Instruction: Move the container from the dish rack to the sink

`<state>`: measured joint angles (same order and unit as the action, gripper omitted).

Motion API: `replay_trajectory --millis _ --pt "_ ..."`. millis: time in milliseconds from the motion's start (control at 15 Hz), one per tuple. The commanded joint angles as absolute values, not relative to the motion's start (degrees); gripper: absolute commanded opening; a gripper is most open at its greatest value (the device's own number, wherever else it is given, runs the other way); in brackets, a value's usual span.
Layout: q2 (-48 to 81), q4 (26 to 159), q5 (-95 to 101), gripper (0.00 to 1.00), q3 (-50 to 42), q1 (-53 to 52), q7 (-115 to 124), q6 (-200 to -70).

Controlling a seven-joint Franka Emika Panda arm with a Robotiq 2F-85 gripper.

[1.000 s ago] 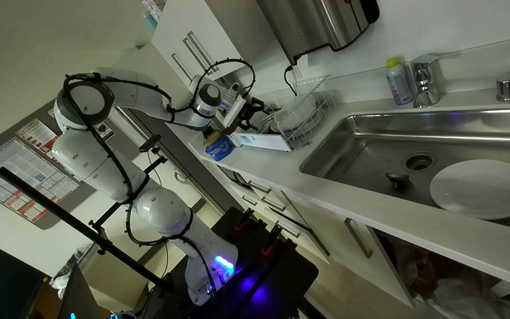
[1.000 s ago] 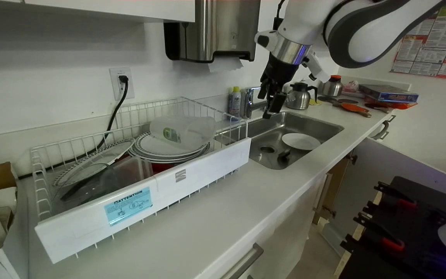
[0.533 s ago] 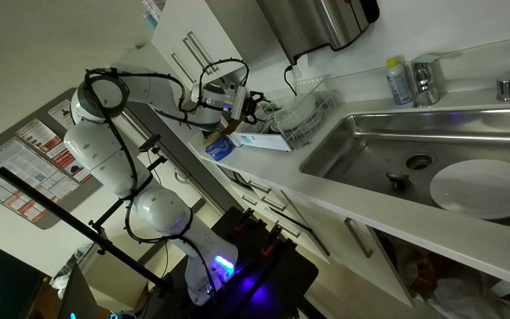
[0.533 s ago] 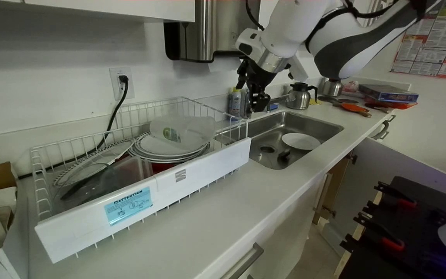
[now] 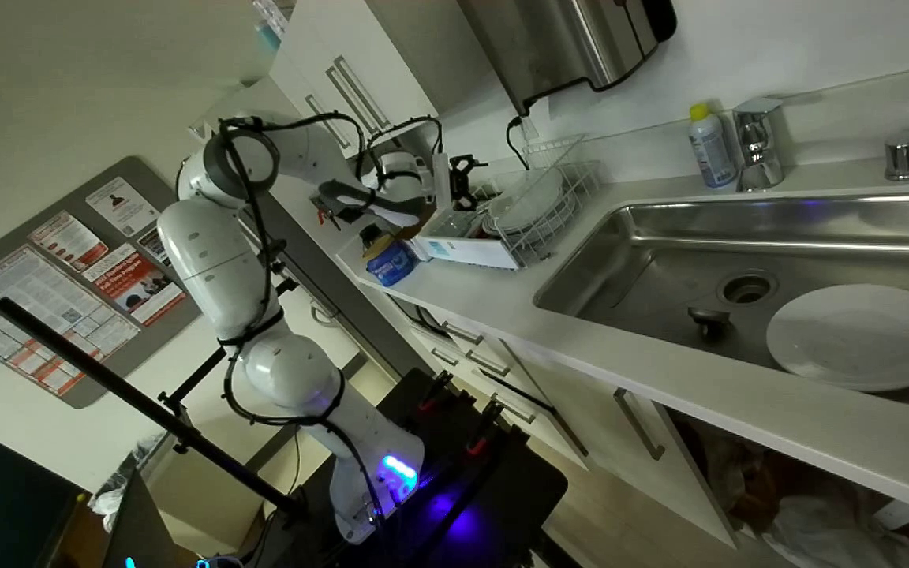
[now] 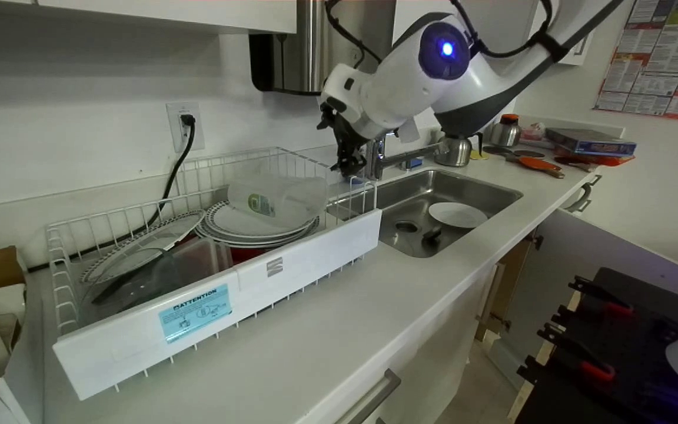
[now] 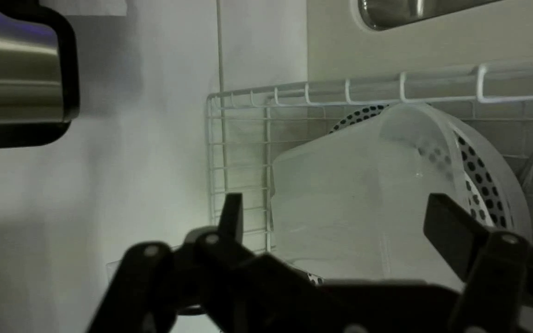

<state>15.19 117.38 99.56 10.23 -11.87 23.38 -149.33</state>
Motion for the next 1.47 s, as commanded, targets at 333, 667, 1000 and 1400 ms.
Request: replay_trajectory --millis 333,667,1000,1400 --pt "22.93 114.97 108.41 1.00 12.13 -11.95 36.09 -142.07" --pt "24.79 112.91 113.25 1.00 12.50 -11.65 38.10 -145.01" --pt "28.10 109.33 126.46 1.00 12.45 -10.80 41.53 -153.74" --pt "32.22 106.45 139.82 1.00 14.99 -9.63 44.77 -144.84"
